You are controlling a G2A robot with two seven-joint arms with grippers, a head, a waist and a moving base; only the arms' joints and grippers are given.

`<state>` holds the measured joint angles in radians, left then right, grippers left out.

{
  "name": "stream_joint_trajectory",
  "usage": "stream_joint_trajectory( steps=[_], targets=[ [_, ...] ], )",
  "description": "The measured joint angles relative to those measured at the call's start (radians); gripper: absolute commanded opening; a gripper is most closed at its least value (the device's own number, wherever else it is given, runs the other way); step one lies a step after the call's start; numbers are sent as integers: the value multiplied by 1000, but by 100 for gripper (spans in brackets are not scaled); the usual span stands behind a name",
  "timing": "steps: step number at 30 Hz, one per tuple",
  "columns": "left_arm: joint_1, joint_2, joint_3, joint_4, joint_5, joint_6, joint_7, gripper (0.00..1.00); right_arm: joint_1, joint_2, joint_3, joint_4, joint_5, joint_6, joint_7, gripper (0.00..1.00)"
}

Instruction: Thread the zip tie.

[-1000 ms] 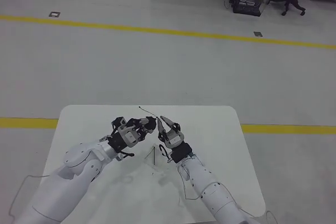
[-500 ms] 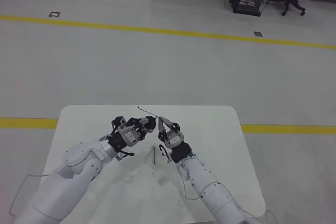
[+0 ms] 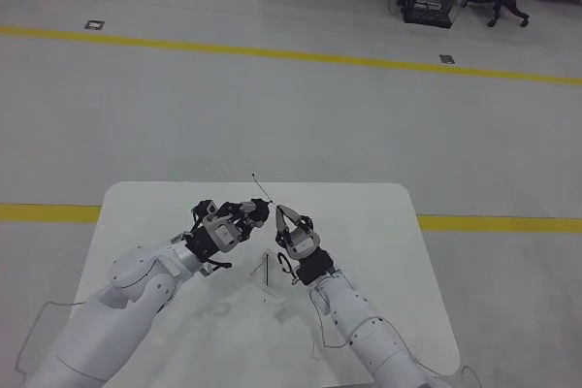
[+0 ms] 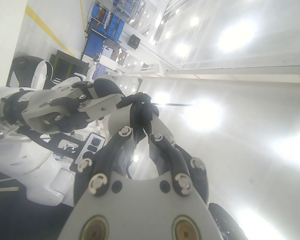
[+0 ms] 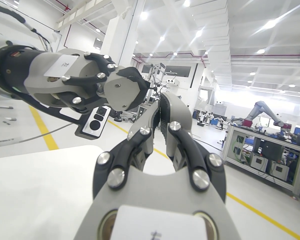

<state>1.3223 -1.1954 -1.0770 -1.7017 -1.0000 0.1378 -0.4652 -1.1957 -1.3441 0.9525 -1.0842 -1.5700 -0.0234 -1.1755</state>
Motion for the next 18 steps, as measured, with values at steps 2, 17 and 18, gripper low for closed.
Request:
stream_joint_trajectory(
  steps=[2,17,18],
  targets=[
    [-1,-1,0,0,0,-1,1,0,-2,2,1,-1,0,0,0,0],
    [-11,-4,-4,3,-6,-14,5,0,-1,16,-9,-11,0,5,-6,0],
    [-12,-4,-5,1,-6,-16,6,0,-1,17,-11,-11,0,5,-7,0]
  ],
)
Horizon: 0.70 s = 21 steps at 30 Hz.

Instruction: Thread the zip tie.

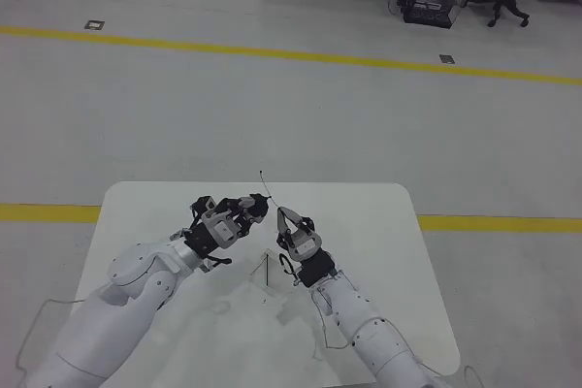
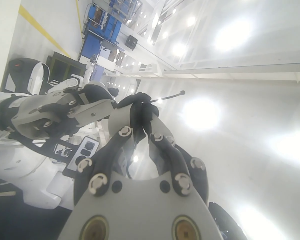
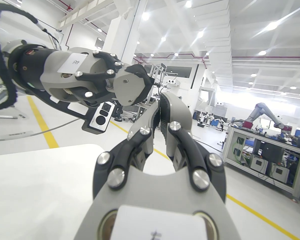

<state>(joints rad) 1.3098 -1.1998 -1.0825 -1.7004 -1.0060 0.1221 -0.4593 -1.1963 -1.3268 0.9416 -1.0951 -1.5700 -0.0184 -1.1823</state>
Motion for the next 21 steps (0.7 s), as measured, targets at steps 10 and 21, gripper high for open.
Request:
stream_joint_trajectory(
  steps=[10,21],
  targets=[
    [-4,-1,-19,-9,1,-21,5,0,0,11,-7,0,0,5,-2,0],
    [-10,-3,-31,-13,1,-39,9,0,-16,28,-5,-9,0,12,1,0]
  ],
)
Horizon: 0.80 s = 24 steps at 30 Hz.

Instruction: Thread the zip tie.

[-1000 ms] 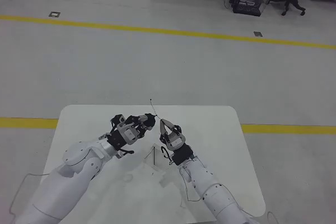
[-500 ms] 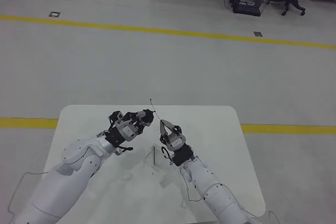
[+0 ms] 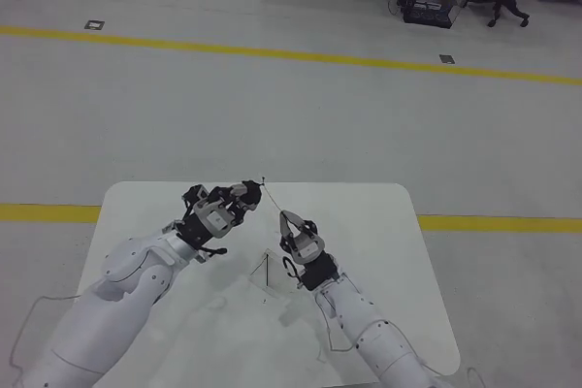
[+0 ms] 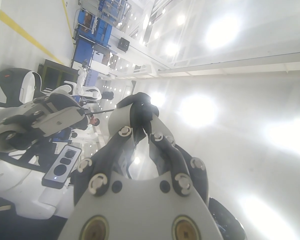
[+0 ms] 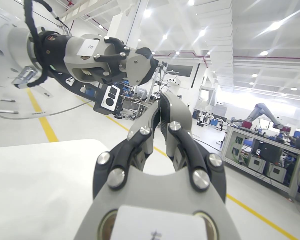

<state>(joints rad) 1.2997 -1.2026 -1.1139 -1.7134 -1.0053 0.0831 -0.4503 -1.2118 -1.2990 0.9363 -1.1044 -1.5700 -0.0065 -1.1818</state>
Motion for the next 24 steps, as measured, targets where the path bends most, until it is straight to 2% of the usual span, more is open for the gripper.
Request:
stream_joint_trajectory(
  steps=[12,13,14,15,24],
  targets=[
    [4,-2,-3,-3,3,-5,1,0,-16,9,4,-22,0,1,4,0],
    [4,-2,-4,-3,4,-5,1,0,-17,9,5,-24,0,0,5,19],
    [4,-2,-4,-3,4,-6,1,0,-18,10,5,-25,0,0,5,42],
    [5,-3,-4,-3,5,-6,0,0,-19,10,7,-26,0,-1,5,100],
    [8,-4,-8,-4,17,-16,4,0,-33,16,26,-34,0,6,8,100]
  ],
)
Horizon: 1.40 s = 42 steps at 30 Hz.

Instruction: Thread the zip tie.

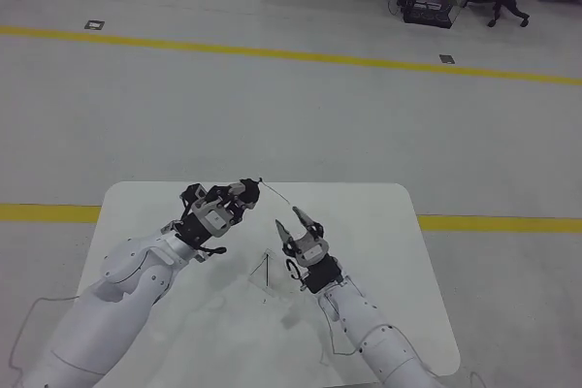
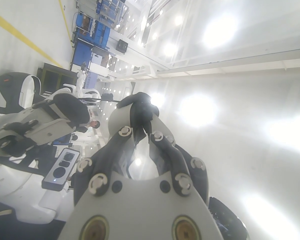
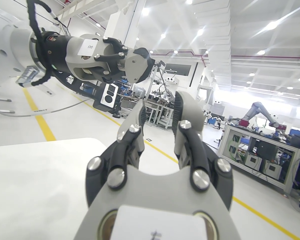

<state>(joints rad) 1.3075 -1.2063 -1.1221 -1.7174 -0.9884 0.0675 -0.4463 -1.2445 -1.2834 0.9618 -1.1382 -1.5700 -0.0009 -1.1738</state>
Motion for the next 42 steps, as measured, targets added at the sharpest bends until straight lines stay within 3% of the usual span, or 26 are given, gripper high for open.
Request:
stream_joint_trajectory(
  steps=[13,42],
  targets=[
    [1,-2,-4,0,11,-4,-4,0,-23,14,33,-24,0,7,8,100],
    [5,1,-5,-10,91,-19,-8,0,-9,13,24,-36,0,14,20,100]
  ],
)
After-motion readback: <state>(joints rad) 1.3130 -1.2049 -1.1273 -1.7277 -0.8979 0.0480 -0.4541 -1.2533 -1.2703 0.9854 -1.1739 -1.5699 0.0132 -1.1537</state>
